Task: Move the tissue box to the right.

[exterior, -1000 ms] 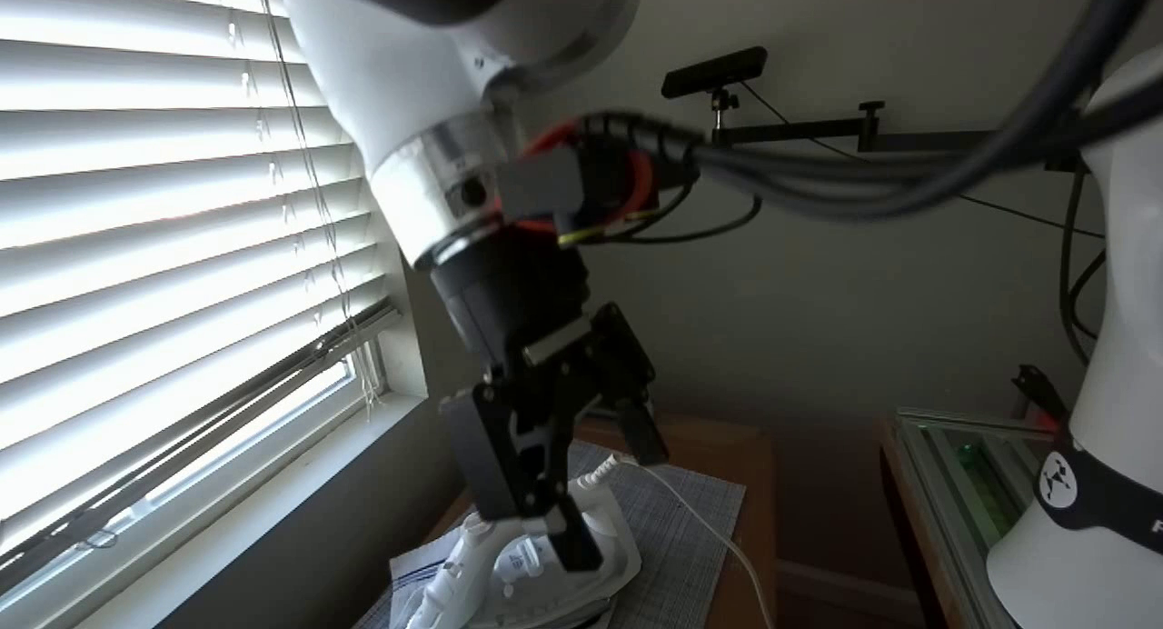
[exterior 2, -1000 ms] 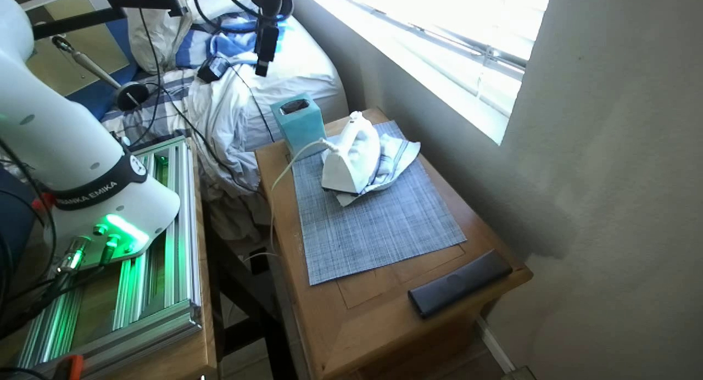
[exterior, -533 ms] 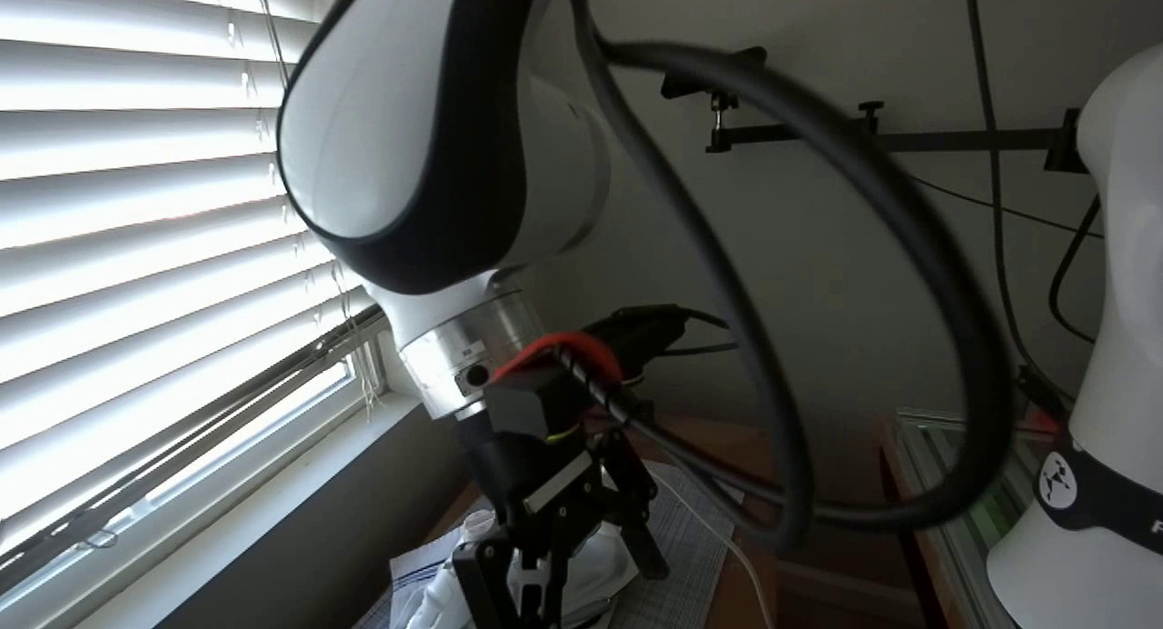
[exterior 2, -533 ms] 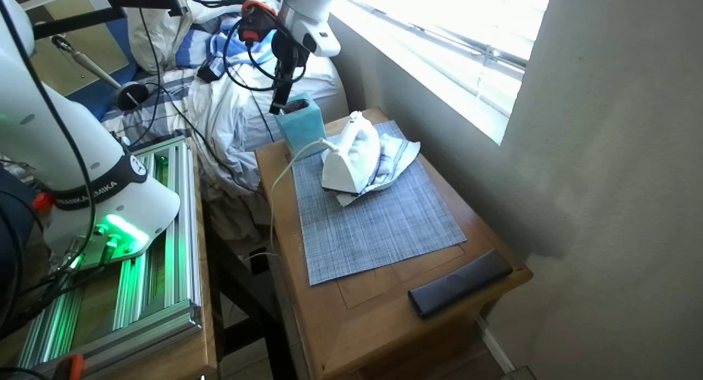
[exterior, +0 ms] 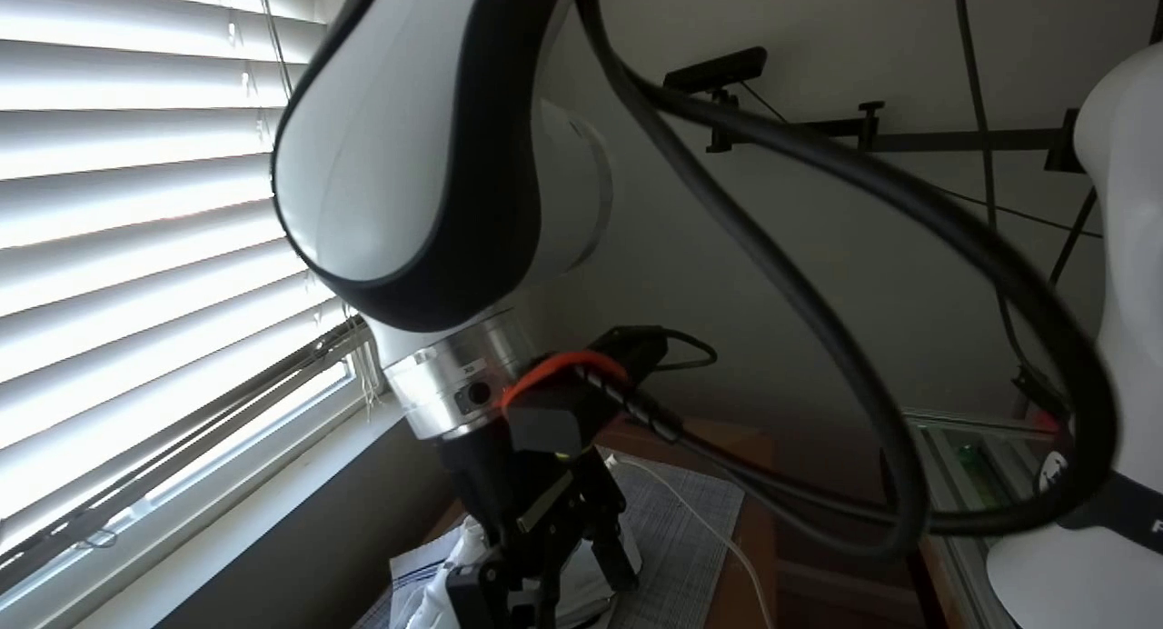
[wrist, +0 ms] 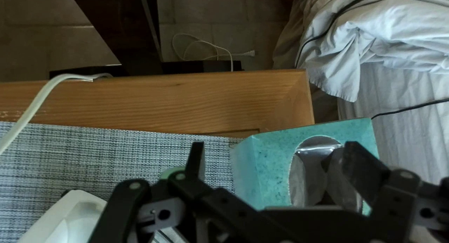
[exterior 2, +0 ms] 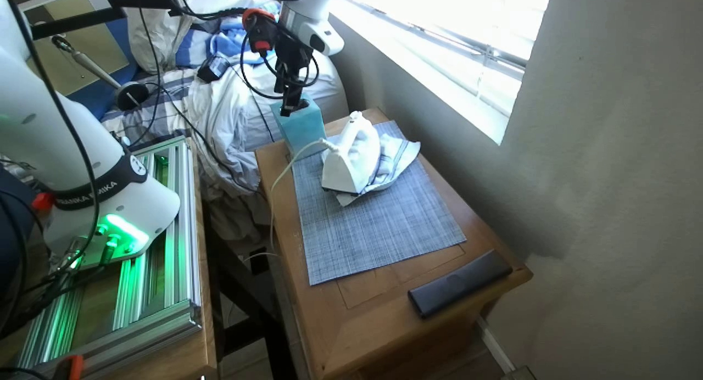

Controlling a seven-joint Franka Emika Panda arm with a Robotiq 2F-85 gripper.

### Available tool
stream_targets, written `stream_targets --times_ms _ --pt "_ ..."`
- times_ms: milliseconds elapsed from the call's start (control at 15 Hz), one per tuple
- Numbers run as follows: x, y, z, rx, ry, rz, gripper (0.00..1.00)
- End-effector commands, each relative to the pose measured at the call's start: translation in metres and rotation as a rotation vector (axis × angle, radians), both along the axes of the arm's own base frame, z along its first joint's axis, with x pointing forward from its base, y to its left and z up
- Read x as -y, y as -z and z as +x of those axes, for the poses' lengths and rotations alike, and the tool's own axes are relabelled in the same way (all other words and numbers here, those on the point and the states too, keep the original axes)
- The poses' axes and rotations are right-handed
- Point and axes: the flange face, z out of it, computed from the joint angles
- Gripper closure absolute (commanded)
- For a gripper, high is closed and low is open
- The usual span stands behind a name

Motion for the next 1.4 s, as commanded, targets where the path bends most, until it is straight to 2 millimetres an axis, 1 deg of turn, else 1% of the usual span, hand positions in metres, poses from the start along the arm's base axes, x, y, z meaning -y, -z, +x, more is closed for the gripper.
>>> stream_targets --times_ms 0,133,333,467,800,867,1067,1333 --pt "-0.009 0.012 -0.005 0.034 -0.109 -0.025 0.0" --pt "-0.008 0.007 -0.002 0.015 -0.074 -0.013 0.0" --pt "-0.01 0.009 -0.003 0.014 -0.091 -0.019 0.0" --pt "-0.013 0.014 -0.002 0.036 -0.112 0.003 0.0" --pt "-0.013 0.025 0.001 0.085 -0.147 0.025 0.0" --pt "-0.012 0.018 0.002 0.07 -0.135 0.007 0.0" --pt "-0.012 0.023 0.002 0.072 -0.142 0.01 0.0" --pt "-0.012 0.023 0.002 0.072 -0.144 0.011 0.0"
